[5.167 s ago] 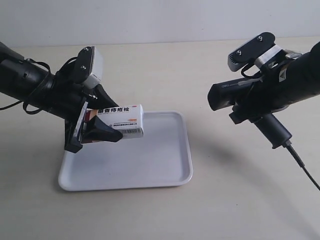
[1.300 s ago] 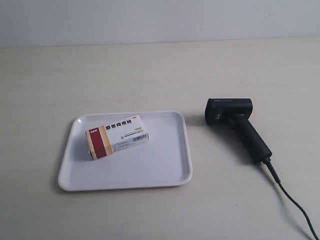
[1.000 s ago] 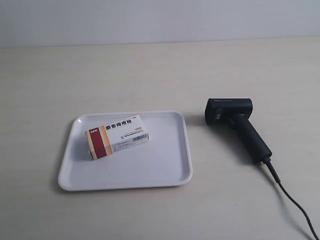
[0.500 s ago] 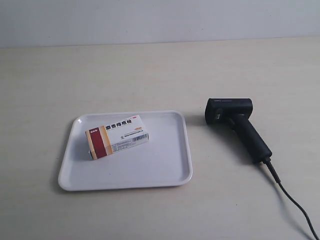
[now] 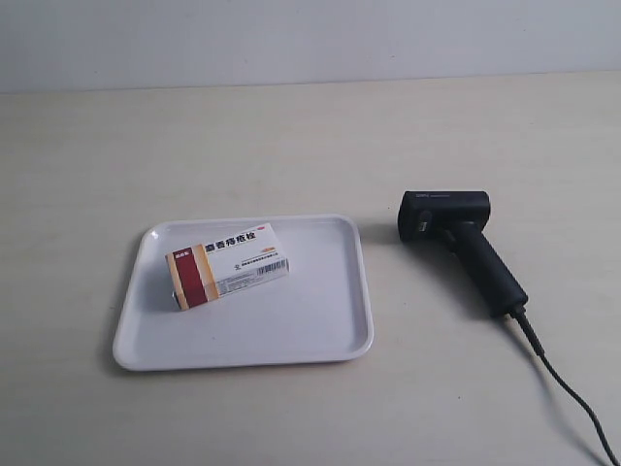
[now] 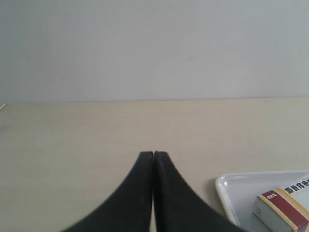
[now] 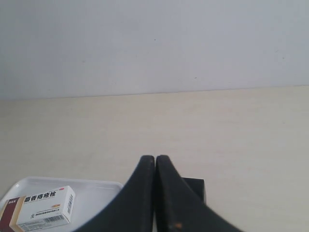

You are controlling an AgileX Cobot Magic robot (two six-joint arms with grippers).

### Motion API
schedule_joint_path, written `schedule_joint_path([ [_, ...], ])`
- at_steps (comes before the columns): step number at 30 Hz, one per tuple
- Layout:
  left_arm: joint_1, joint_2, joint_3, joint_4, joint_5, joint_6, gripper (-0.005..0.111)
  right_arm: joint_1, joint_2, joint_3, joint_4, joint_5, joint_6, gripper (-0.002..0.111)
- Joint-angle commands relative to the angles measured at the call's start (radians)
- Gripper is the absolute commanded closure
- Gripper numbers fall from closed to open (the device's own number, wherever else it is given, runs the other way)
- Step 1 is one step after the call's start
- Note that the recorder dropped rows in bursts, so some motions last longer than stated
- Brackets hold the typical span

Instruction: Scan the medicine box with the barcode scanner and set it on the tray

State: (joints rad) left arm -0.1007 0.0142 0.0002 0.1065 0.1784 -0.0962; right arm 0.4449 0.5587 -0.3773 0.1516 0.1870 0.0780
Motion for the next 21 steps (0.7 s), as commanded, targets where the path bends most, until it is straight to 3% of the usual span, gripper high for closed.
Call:
schedule_joint_path([
  [1,0.001,0.003,0.000,-0.025,0.005,0.014,0.104,-0.003,-0.004,0.000,-0.002,-0.002,-0.004,0.108],
  [21,0.001,0.003,0.000,-0.025,0.013,0.014,0.104,-0.003,-0.004,0.000,-0.002,0.005,-0.003,0.108],
])
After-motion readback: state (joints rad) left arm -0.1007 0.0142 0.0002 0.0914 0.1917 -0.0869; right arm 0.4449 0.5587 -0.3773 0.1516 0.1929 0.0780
